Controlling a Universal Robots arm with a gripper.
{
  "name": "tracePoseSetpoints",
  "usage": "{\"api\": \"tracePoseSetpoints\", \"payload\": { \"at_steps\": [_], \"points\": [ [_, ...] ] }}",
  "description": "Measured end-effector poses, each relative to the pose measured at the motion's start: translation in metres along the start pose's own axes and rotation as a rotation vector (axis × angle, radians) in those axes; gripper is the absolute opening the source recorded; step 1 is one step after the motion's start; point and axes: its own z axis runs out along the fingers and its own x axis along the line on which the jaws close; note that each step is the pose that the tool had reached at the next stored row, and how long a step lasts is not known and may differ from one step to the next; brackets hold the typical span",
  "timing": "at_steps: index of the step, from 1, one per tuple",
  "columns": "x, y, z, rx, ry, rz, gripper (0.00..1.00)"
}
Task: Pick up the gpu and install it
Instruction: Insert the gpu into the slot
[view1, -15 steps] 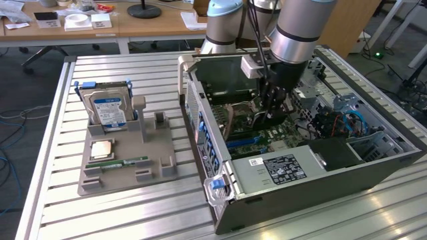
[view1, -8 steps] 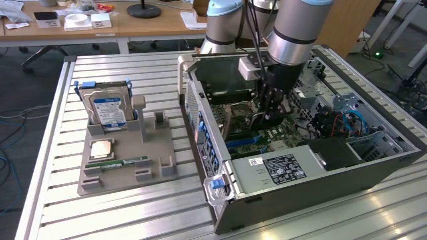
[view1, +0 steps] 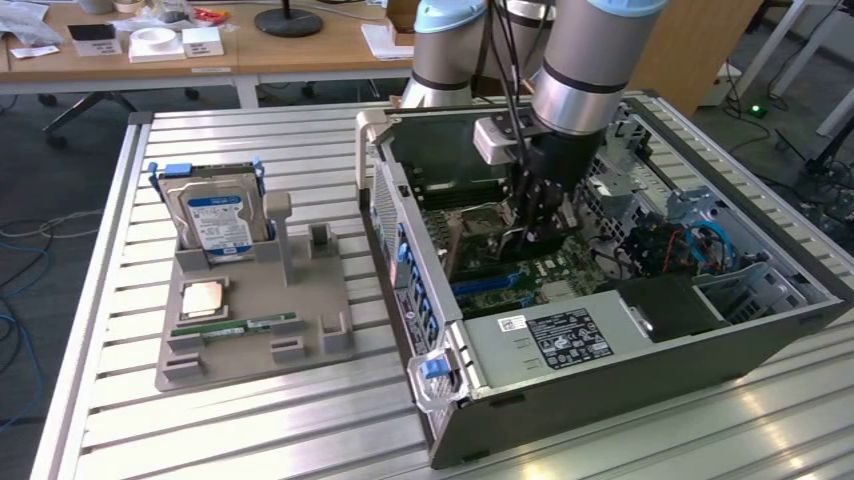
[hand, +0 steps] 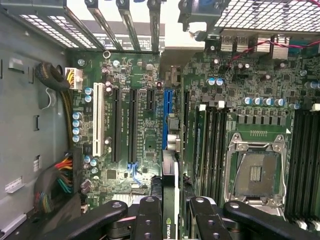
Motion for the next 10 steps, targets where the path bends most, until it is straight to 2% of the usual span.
{"api": "tracePoseSetpoints", "payload": {
  "at_steps": [4,10],
  "points": [
    [-0.0002,0.0018,0.0042,0.0001,-0.0001,0.001,0.26],
    [-0.0003,0.0023,0.0048,0.0000,0.0000,0.001,0.26]
  ]
}}
